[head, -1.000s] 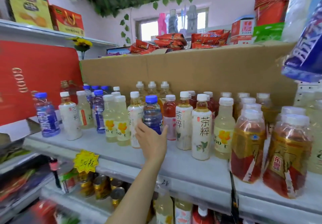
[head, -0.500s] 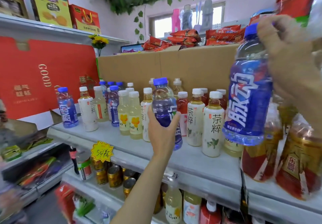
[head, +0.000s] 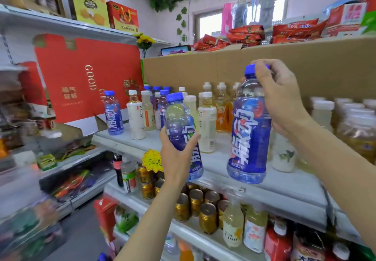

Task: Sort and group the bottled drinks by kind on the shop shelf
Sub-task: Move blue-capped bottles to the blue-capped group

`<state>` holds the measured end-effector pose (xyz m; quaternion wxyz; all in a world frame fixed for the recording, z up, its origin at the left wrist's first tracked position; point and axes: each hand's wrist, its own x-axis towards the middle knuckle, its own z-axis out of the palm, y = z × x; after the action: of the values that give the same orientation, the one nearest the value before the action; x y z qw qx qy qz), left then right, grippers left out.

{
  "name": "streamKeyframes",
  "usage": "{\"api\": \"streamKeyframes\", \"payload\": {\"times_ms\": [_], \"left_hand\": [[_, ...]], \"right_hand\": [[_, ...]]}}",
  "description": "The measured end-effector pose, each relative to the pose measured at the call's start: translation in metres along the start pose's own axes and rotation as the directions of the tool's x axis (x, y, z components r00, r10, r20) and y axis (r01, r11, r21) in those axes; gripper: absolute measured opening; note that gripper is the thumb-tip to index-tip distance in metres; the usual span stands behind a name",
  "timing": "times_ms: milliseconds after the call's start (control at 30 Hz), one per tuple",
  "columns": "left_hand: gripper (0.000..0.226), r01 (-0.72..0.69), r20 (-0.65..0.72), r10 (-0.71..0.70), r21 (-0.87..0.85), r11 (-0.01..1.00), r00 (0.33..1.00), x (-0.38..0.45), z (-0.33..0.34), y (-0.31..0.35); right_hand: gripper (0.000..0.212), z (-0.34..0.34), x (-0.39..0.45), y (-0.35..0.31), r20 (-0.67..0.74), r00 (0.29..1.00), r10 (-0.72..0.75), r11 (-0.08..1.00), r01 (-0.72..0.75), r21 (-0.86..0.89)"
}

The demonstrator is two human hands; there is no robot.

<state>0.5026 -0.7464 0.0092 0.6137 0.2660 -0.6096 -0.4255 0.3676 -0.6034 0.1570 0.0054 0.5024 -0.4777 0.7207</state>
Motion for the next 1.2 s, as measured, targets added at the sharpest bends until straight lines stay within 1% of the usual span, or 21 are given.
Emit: {"api": "streamKeyframes", "payload": {"times_ms": [100, 167, 333, 400, 467, 567, 633, 700, 767, 867, 1033, 1100, 1200], "left_hand": [[0.069, 0.008, 0.024, -0.008, -0.016, 1.0, 1.0, 0.024, -0.035, -0.01], [0.068, -0.01, 0.033, 0.01, -0.002, 1.0, 0.999, 0.04, -0.061, -0.018], [0.071, -0.042, 0.037, 0.04, 0.048, 0.998, 0.999, 0.09, -0.133, -0.055], [0.073, -0.032, 0.006, 0.032, 0.048, 0.998, 0.999, 0.108, -0.151, -0.07], [0.083, -0.016, -0.039, 0.017, 0.031, 0.999, 0.999, 0.127, -0.165, -0.084], [0.092, -0.032, -0.12, 0.036, 0.037, 0.999, 0.992, 0.159, -0.182, -0.104], [0.093, -0.048, -0.167, 0.058, 0.059, 0.997, 0.984, 0.186, -0.19, -0.115], [0.087, -0.08, -0.179, 0.103, 0.127, 0.989, 0.979, 0.213, -0.196, -0.124], [0.081, -0.112, -0.149, 0.143, 0.203, 0.973, 0.978, 0.238, -0.198, -0.127], [0.082, -0.113, -0.089, 0.14, 0.259, 0.959, 0.986, 0.273, -0.192, -0.134], [0.091, -0.063, -0.04, 0.076, 0.263, 0.963, 0.996, 0.312, -0.179, -0.168], [0.093, -0.074, -0.011, 0.08, 0.273, 0.959, 0.997, 0.323, -0.177, -0.178], [0.093, -0.122, 0.076, 0.103, 0.322, 0.939, 0.992, 0.331, -0.173, -0.184]], "right_hand": [[0.013, 0.038, -0.001, 0.011, -0.019, 1.0, 0.024, 1.0, -0.024, 0.004], [0.01, 0.065, -0.001, 0.018, -0.034, 0.999, 0.027, 1.0, -0.027, -0.004], [0.007, 0.133, -0.002, 0.039, -0.14, 0.99, 0.024, 0.999, -0.027, -0.018], [0.01, 0.153, -0.001, 0.048, -0.159, 0.987, 0.013, 0.999, -0.02, -0.04], [0.013, 0.17, 0.004, 0.054, -0.161, 0.987, 0.016, 0.998, -0.024, -0.051], [0.011, 0.189, 0.015, 0.062, -0.143, 0.99, 0.003, 0.997, -0.014, -0.077], [0.011, 0.201, 0.023, 0.068, -0.118, 0.993, -0.024, 0.997, 0.015, -0.08], [0.013, 0.213, 0.029, 0.075, -0.084, 0.995, -0.049, 0.995, 0.042, -0.085], [0.014, 0.225, 0.032, 0.082, -0.072, 0.996, -0.051, 0.995, 0.045, -0.09], [0.01, 0.241, 0.039, 0.097, -0.051, 0.997, -0.049, 0.995, 0.044, -0.091], [0.012, 0.267, 0.049, 0.114, -0.032, 0.999, -0.028, 0.993, 0.024, -0.115], [0.015, 0.278, 0.051, 0.12, -0.054, 0.998, -0.019, 0.991, 0.012, -0.133], [0.017, 0.299, 0.057, 0.13, -0.072, 0.997, -0.002, 0.989, -0.009, -0.149]]}}
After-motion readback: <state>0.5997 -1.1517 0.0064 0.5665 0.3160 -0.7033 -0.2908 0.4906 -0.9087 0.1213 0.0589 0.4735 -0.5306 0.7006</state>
